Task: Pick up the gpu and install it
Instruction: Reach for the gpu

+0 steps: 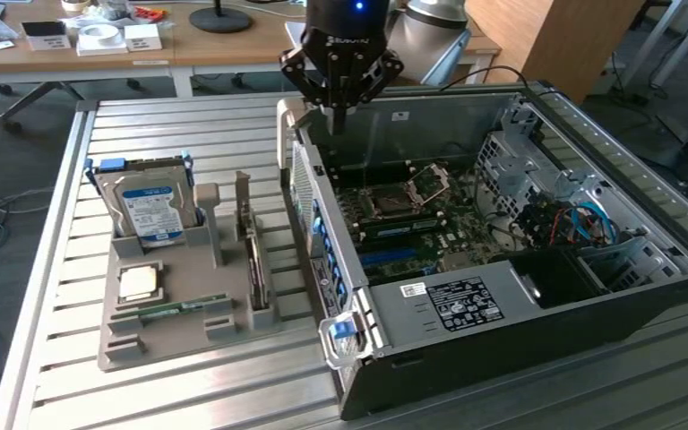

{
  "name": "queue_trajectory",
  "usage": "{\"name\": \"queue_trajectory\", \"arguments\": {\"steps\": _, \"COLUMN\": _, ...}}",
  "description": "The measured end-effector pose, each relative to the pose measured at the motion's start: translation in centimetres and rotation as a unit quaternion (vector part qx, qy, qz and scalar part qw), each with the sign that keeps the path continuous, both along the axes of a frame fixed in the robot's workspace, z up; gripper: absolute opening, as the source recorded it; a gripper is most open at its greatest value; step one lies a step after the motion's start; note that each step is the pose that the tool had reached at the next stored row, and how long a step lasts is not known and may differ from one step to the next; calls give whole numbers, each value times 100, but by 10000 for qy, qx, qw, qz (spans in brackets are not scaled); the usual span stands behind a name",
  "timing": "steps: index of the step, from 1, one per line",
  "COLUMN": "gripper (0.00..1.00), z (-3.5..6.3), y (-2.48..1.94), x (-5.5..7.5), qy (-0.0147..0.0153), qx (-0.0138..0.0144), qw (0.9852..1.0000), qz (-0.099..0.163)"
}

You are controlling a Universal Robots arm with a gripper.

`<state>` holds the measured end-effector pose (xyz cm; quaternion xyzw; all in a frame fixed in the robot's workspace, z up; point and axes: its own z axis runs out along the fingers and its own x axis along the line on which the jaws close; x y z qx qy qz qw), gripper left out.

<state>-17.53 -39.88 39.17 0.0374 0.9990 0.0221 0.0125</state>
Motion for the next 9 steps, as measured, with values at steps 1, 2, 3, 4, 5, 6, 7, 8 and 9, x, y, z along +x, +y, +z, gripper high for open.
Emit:
{"name": "queue_trajectory", "arguments": {"steps": 1, "gripper": 11, "z": 0, "y": 0, "x": -5, "qy": 0, "qx": 0, "qw": 10000, "qz": 0}}
{"name": "queue_trajectory", "arguments": {"steps": 2, "gripper": 11, "z": 0, "y": 0, "x": -9, "qy": 0, "qx": 0, "qw": 10000, "qz": 0}}
{"name": "queue_trajectory", "arguments": {"steps": 3, "gripper": 11, "z": 0, "y": 0, "x": -14, "qy": 0, "qx": 0, "qw": 10000, "qz": 0}}
{"name": "queue_trajectory", "arguments": {"steps": 4, "gripper": 11, "z": 0, "y": 0, "x": -19, "qy": 0, "qx": 0, "qw": 10000, "qz": 0}}
{"name": "queue_trajectory", "arguments": {"steps": 5, "gripper": 11, "z": 0, "y": 0, "x": -24, "qy": 0, "qx": 0, "qw": 10000, "qz": 0}}
{"name": "queue_trajectory", "arguments": {"steps": 6, "gripper": 11, "z": 0, "y": 0, "x": -30, "qy": 0, "qx": 0, "qw": 10000, "qz": 0}}
{"name": "queue_trajectory", "arguments": {"steps": 7, "gripper": 11, "z": -1, "y": 0, "x": -36, "qy": 0, "qx": 0, "qw": 10000, "qz": 0}}
{"name": "queue_trajectory", "arguments": {"steps": 8, "gripper": 11, "z": -1, "y": 0, "x": -43, "qy": 0, "qx": 0, "qw": 10000, "qz": 0}}
{"name": "queue_trajectory", "arguments": {"steps": 9, "gripper": 11, "z": -1, "y": 0, "x": -51, "qy": 0, "qx": 0, "qw": 10000, "qz": 0}}
